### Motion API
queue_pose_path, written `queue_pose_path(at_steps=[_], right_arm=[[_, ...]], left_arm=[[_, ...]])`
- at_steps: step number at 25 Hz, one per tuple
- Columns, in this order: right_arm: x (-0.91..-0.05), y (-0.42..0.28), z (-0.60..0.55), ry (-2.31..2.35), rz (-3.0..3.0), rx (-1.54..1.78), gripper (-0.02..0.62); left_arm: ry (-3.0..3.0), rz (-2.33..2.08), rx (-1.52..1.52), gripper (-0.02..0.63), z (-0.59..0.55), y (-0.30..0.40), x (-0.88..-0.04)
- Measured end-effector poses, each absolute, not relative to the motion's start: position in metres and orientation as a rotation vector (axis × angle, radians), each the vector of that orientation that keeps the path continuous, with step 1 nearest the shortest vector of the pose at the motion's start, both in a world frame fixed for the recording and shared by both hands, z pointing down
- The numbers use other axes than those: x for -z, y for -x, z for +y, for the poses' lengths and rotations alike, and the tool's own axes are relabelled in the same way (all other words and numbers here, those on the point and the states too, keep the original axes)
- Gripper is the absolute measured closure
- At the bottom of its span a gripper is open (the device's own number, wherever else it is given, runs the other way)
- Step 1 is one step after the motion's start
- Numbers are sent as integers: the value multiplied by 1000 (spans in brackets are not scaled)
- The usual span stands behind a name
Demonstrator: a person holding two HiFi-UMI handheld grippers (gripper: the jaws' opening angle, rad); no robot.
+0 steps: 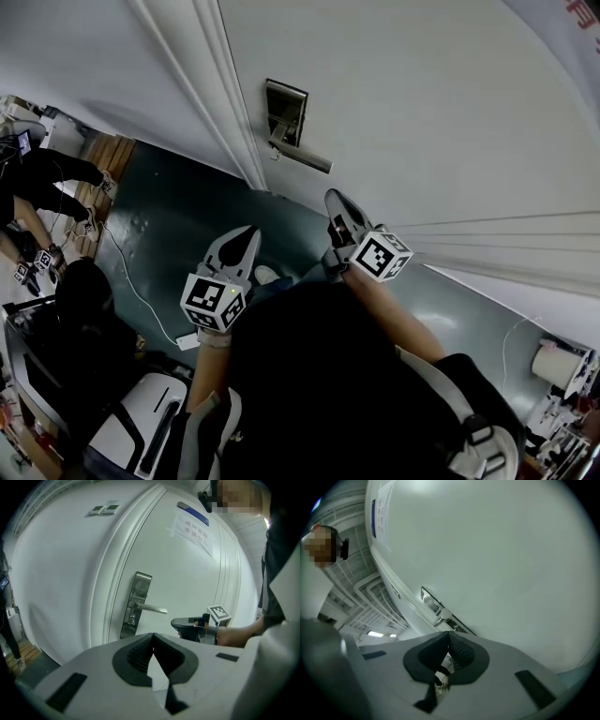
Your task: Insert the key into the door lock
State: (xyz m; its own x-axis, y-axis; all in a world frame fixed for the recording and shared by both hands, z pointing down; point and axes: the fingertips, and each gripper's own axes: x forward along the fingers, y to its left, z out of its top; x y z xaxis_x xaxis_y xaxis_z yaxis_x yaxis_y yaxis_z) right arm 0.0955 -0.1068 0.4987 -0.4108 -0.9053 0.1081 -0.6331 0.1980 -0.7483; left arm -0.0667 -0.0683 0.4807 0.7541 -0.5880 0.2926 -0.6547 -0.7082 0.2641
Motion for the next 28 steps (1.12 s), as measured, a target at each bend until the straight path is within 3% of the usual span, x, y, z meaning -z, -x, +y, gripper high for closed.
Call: queue_pose_path(at_steps=[28], right_arm=[[-381,-143,-65,1546,2782,411,580]], left_arm=[[-2755,-928,-129,597,-96,-14,-418]])
